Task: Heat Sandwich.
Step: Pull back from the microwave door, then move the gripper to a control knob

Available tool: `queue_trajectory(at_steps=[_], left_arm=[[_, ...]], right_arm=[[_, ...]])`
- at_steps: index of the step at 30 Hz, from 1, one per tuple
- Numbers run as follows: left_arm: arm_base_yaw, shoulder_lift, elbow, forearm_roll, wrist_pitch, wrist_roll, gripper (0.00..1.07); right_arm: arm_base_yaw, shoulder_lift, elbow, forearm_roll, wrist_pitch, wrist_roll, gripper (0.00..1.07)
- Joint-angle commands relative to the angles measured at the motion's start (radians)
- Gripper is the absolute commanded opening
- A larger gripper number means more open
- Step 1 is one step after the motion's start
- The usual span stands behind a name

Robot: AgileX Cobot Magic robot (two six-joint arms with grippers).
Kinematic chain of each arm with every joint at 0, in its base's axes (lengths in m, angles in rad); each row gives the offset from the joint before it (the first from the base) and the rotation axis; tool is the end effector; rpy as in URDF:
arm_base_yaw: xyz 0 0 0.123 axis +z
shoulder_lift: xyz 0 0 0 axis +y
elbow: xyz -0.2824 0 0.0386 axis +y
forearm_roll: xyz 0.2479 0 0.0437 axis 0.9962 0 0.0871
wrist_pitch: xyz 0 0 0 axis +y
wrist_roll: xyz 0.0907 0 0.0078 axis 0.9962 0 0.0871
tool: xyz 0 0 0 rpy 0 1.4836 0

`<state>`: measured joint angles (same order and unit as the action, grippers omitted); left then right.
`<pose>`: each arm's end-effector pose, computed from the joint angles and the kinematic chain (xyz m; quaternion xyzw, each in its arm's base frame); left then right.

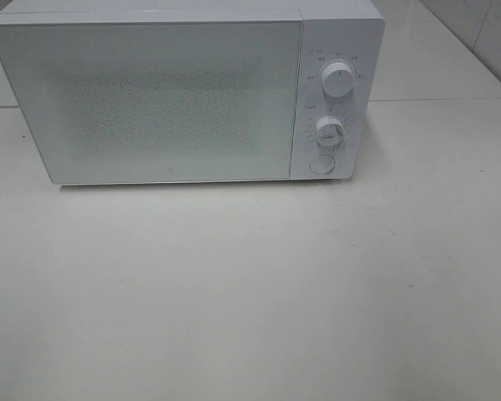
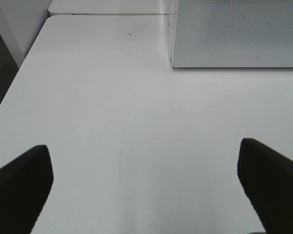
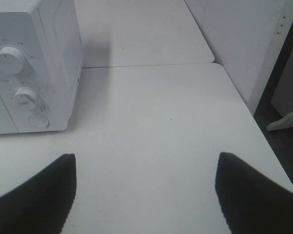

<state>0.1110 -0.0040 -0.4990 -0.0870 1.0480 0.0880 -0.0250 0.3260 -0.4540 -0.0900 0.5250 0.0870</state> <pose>-0.0042 -0.0074 0.2782 -0.0083 0.8483 0.0092 0.5294 0.0716 -0.0059 0.2973 0.0270 0.8067 -0.0229 0.5899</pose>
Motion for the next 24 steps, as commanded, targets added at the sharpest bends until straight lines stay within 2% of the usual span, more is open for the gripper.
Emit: queue_trajectory(at_steps=[1, 13, 22, 24], left_arm=[[0.003, -0.026, 0.004, -0.007, -0.012, 0.001, 0.97], [0.003, -0.026, 0.004, -0.007, -0.012, 0.001, 0.97], [0.003, -0.026, 0.004, -0.007, -0.012, 0.001, 0.97], [0.003, -0.026, 0.004, -0.007, -0.012, 0.001, 0.97]], right_arm=[[-0.005, 0.059, 0.029, 0.001, -0.132, 0.012, 0.76], [-0.005, 0.272, 0.087, 0.001, -0.396, 0.012, 0.76], [-0.005, 0.466, 0.112, 0.001, -0.69, 0.028, 0.76], [-0.005, 0.538, 0.112, 0.001, -0.807, 0.051, 0.76]])
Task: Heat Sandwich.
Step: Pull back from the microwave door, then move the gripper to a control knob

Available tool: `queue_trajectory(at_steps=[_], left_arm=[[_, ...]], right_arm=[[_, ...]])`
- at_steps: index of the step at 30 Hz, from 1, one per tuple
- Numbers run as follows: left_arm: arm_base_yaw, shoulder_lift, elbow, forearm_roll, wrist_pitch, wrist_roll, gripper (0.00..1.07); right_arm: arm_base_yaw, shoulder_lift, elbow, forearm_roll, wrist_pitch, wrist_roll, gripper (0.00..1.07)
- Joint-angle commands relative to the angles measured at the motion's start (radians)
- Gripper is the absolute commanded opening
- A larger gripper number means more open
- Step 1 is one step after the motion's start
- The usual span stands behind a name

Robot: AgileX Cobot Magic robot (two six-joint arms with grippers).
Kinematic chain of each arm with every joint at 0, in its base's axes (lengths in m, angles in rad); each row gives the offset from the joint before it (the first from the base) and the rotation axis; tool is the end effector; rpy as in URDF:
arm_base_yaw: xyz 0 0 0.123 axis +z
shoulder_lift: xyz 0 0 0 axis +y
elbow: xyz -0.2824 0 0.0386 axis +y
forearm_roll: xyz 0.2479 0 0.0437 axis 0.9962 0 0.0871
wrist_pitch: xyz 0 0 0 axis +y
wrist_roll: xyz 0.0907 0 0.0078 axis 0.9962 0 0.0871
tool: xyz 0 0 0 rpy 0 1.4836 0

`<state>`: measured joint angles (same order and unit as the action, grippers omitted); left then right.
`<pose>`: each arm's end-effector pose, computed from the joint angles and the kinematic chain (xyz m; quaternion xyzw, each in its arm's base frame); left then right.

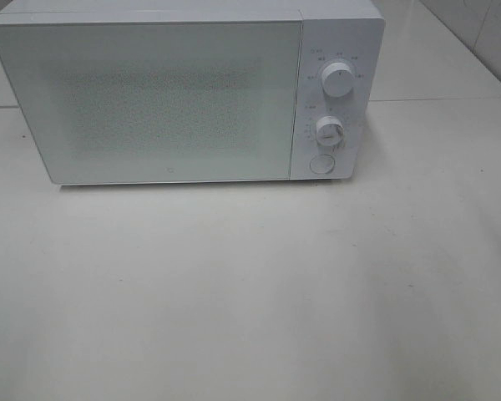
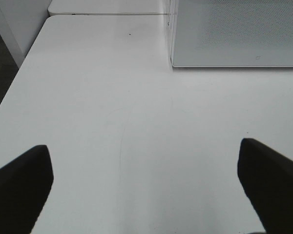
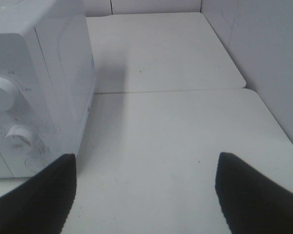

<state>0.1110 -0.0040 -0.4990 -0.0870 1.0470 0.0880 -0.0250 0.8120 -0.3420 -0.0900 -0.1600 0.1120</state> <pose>-0.0042 -0.0074 0.2782 -0.0083 0.8480 0.0092 0.5298 0.1632 -0.0028 0.2609 0.0143 0.7814 0.0050 0.6239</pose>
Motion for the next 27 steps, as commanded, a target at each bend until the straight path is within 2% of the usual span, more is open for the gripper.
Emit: queue_trajectory(at_steps=[1, 13, 15, 18, 21, 23, 24, 27], left_arm=[[0.003, -0.026, 0.004, -0.007, -0.011, 0.001, 0.97], [0.003, -0.026, 0.004, -0.007, -0.011, 0.001, 0.97], [0.003, -0.026, 0.004, -0.007, -0.011, 0.001, 0.97], [0.003, -0.026, 0.004, -0.007, -0.011, 0.001, 0.97], [0.003, -0.026, 0.004, -0.007, -0.011, 0.001, 0.97], [0.003, -0.026, 0.004, -0.007, -0.011, 0.001, 0.97], [0.003, -0.026, 0.004, -0.007, -0.011, 0.001, 0.97], [0.003, -0.026, 0.004, -0.007, -0.011, 0.001, 0.97]], right_arm=[[-0.005, 0.078, 0.0, 0.001, -0.157, 0.026, 0.76], [-0.005, 0.307, 0.019, 0.013, -0.446, 0.008, 0.76], [0.014, 0.359, 0.049, 0.073, -0.565, -0.02, 0.76], [0.05, 0.395, 0.067, 0.117, -0.623, -0.066, 0.76], [0.151, 0.484, 0.093, 0.242, -0.728, -0.147, 0.76], [0.175, 0.504, 0.097, 0.268, -0.756, -0.159, 0.76], [0.231, 0.552, 0.1, 0.332, -0.8, -0.193, 0.76], [0.307, 0.621, 0.1, 0.399, -0.857, -0.236, 0.76]])
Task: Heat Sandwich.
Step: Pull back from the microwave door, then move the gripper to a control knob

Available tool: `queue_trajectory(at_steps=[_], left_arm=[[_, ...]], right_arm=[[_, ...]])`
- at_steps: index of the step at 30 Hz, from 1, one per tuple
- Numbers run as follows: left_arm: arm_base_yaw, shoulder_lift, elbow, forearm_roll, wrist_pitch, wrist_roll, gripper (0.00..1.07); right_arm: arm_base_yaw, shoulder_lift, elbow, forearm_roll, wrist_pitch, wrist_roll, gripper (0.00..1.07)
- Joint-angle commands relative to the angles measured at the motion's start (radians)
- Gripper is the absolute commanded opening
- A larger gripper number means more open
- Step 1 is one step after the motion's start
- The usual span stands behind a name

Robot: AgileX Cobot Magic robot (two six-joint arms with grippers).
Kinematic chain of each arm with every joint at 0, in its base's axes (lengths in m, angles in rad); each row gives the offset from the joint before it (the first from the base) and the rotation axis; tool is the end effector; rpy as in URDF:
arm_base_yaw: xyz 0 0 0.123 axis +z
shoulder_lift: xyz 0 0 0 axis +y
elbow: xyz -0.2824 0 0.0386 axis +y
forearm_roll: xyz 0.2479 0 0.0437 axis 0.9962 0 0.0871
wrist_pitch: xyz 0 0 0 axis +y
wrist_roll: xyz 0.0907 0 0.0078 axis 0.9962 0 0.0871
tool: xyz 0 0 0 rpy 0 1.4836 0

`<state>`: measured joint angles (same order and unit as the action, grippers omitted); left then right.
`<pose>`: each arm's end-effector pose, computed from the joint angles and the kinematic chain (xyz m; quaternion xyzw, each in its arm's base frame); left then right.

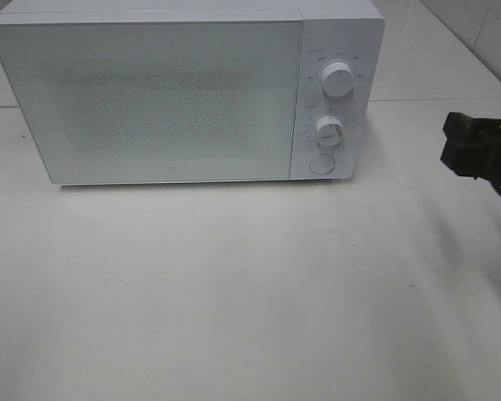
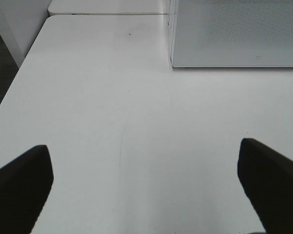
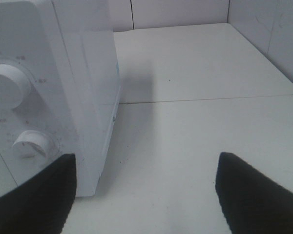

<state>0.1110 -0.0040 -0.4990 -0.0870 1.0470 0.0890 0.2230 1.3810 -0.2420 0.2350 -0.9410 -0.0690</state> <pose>-0.0042 -0.0074 0.2782 -0.0079 0.8480 0.0095 0.5298 0.2152 0.0313 0.1896 0.0057 0.7488 0.0265 0.6622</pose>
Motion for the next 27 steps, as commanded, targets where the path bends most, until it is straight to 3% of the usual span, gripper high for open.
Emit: queue_trajectory(at_steps=[1, 5, 11, 20, 27], left_arm=[[0.003, -0.026, 0.004, -0.007, -0.011, 0.0, 0.97], [0.003, -0.026, 0.004, -0.007, -0.011, 0.0, 0.97], [0.003, -0.026, 0.004, -0.007, -0.011, 0.0, 0.97], [0.003, -0.026, 0.004, -0.007, -0.011, 0.0, 0.97], [0.003, -0.026, 0.004, -0.007, -0.011, 0.0, 0.97]], right_arm=[[0.059, 0.052, 0.0, 0.074, -0.076, -0.055, 0.76], [0.21, 0.182, -0.005, 0.22, -0.231, -0.074, 0.76], [0.337, 0.295, -0.029, 0.359, -0.354, -0.074, 0.76], [0.448, 0.383, -0.125, 0.41, -0.364, -0.128, 0.76], [0.456, 0.428, -0.2, 0.416, -0.343, -0.148, 0.76]])
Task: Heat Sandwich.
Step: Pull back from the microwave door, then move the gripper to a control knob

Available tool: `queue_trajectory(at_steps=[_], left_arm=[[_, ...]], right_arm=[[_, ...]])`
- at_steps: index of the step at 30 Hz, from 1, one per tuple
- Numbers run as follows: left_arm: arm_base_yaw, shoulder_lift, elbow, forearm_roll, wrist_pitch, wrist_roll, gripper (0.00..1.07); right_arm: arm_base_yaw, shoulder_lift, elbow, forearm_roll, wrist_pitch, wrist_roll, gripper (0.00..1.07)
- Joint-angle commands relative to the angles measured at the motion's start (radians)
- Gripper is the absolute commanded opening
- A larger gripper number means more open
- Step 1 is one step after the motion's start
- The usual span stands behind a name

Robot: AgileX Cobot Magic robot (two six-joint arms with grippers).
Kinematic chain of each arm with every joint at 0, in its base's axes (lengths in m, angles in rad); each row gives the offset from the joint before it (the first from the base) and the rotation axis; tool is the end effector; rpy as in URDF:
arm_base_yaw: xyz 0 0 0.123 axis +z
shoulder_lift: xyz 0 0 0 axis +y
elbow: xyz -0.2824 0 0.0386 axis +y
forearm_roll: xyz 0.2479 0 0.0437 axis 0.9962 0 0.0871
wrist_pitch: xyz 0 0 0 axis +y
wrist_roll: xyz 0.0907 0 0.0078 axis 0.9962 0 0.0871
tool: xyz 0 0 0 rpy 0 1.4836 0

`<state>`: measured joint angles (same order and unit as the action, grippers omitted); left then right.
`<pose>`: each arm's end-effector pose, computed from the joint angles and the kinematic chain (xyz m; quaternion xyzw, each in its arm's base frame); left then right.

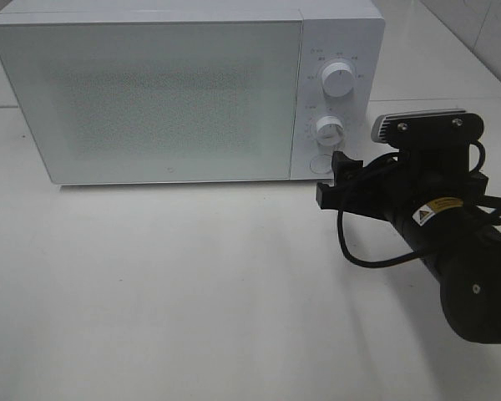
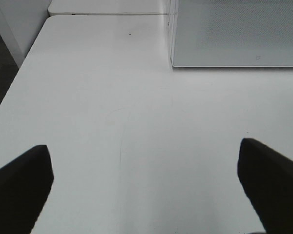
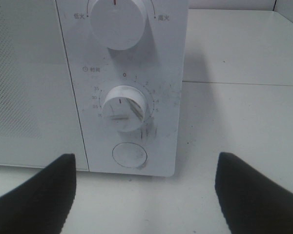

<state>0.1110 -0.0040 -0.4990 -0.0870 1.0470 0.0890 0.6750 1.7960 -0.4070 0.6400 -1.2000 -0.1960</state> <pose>-0.0042 -0.0074 0.2782 -0.0079 0.8480 0.0095 0.5298 0.2369 0.1247 0.1399 -0.0423 0.7573 0.0137 0.6515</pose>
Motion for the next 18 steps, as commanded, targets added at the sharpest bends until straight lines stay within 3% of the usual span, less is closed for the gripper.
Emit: queue_trajectory(at_steps=[1, 6, 18], left_arm=[[0.003, -0.026, 0.004, -0.007, -0.011, 0.0, 0.97], [0.003, -0.026, 0.004, -0.007, -0.011, 0.0, 0.97], [0.003, -0.026, 0.004, -0.007, -0.011, 0.0, 0.97]], right_arm=[[0.004, 0.018, -0.046, 0.016, -0.076, -0.022, 0.76], [0.004, 0.039, -0.106, 0.078, -0.068, -0.024, 0.76], [-0.002, 0.139, -0.228, 0.077, -0.067, -0.024, 0.76]])
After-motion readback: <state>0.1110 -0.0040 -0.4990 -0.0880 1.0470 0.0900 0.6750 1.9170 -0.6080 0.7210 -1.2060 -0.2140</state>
